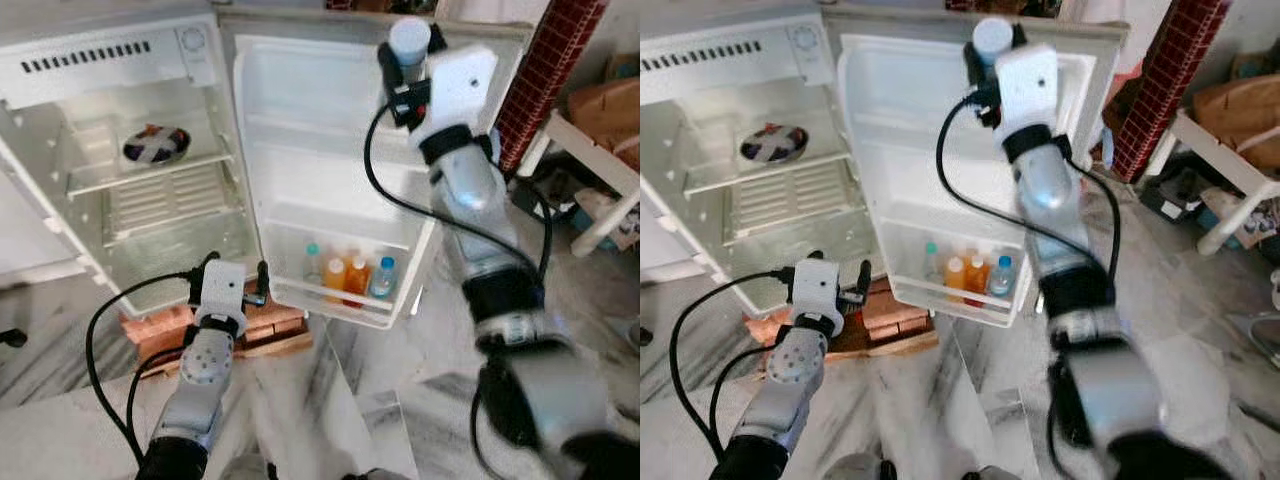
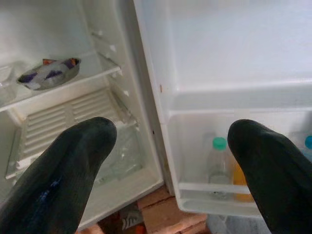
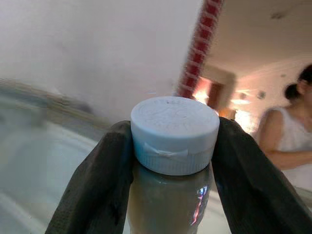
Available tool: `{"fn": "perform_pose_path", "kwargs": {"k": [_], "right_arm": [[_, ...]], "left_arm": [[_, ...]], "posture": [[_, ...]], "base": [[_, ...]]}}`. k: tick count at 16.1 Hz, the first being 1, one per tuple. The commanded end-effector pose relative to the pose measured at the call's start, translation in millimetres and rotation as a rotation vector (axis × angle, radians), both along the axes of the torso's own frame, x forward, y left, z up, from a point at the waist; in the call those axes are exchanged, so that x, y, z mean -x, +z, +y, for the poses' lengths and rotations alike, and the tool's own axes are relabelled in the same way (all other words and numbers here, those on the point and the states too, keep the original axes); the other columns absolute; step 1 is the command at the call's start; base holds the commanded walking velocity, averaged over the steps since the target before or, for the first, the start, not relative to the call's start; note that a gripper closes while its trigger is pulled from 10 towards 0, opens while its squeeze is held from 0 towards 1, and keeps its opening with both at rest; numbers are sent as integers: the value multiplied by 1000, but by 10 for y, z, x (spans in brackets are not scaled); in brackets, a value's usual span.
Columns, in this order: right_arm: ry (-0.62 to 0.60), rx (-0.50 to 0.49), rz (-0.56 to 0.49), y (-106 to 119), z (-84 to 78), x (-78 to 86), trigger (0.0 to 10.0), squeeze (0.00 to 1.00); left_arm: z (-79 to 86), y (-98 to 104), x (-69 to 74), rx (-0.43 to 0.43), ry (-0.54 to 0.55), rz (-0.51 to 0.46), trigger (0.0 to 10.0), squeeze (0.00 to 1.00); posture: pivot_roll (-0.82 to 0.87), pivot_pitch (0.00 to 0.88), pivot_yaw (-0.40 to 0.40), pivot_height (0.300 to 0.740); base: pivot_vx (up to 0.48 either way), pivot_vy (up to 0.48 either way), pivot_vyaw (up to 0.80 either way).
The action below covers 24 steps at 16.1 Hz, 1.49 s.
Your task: Restocking fridge
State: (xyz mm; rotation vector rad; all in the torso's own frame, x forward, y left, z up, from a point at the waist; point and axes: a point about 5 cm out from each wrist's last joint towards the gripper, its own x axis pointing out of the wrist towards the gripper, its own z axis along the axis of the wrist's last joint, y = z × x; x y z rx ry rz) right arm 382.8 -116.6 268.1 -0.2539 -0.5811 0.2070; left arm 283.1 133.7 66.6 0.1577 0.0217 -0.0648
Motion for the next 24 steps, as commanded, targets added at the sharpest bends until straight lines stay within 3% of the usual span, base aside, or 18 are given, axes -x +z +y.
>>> {"fn": "perform_pose_path", "kwargs": {"k": [1, 4, 8, 11, 14, 18, 19, 23, 24], "right_arm": [[-72, 0, -27, 30, -113, -44, 10000, 0], [-114, 29, -18, -80, -162, -88, 10000, 0], [-145, 68, -23, -180, -96, -126, 10000, 0], [-132, 77, -69, -66, -38, -135, 10000, 0], [-127, 59, -102, 79, -13, -168, 10000, 0], [-135, 69, -20, -26, 11, -214, 10000, 0], [-146, 80, 56, -154, 1, -238, 10000, 0], [-167, 76, 183, -290, -76, -285, 10000, 0], [-174, 63, 205, -297, -98, -296, 10000, 333]], "left_arm": [[41, 10, 10, 3, 20, -6, 10000, 0], [32, -26, 28, -4, 10, 9, 10000, 0], [16, -22, 54, -7, 1, 11, 10000, 0], [49, -29, 139, -9, 13, 15, 10000, 0], [69, -65, 323, -13, 17, 39, 10000, 0], [133, -56, 419, -23, 40, 55, 10000, 0], [172, -41, 452, -27, 56, 62, 10000, 0], [154, -30, 473, -28, 58, 77, 10000, 0], [147, -27, 469, -27, 56, 78, 10000, 0]], "posture": [[125, 59, -22, 740], [123, 62, -19, 740], [150, 79, -21, 740], [172, 107, -29, 740], [208, 165, -40, 740], [241, 200, -55, 740], [244, 211, -58, 740], [238, 213, -55, 740], [236, 211, -55, 740]], "base": [[0, 0, 0], [0, 0, 0], [0, 0, 0], [0, 0, 0], [0, 0, 0], [0, 0, 0], [0, 0, 0], [0, 0, 0], [0, 0, 0]]}}
